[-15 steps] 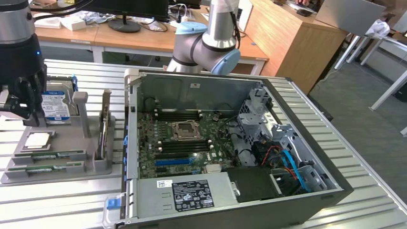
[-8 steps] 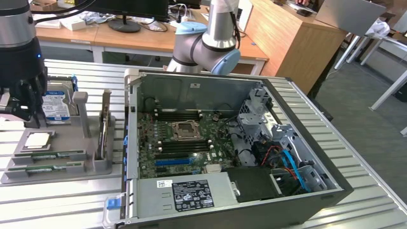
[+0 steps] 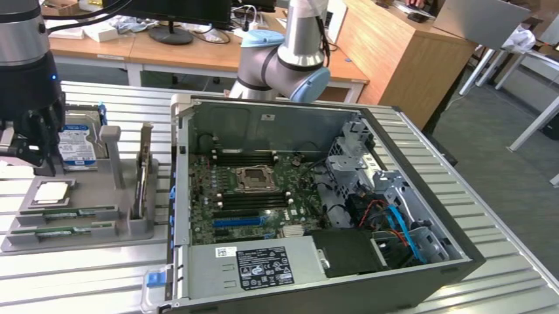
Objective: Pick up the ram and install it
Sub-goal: 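Pick up the ram and move it above insertion slot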
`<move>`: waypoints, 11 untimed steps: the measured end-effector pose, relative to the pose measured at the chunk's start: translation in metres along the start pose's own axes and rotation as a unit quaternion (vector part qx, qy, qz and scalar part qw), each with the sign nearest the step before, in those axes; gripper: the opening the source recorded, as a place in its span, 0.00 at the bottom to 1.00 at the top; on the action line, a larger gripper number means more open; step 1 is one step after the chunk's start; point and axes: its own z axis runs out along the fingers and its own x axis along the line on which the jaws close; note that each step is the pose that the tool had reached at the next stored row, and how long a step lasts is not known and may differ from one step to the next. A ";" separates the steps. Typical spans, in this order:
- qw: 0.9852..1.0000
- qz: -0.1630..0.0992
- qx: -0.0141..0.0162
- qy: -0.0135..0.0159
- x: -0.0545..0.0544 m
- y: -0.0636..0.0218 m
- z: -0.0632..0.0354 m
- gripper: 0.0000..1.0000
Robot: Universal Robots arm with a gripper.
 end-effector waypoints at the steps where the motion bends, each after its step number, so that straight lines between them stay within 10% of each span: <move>1: 1.000 0.000 0.000 0.000 0.000 0.0000 0.0001 0.30; 11: 1.000 -0.002 0.001 0.000 0.002 -0.0001 0.0003 0.30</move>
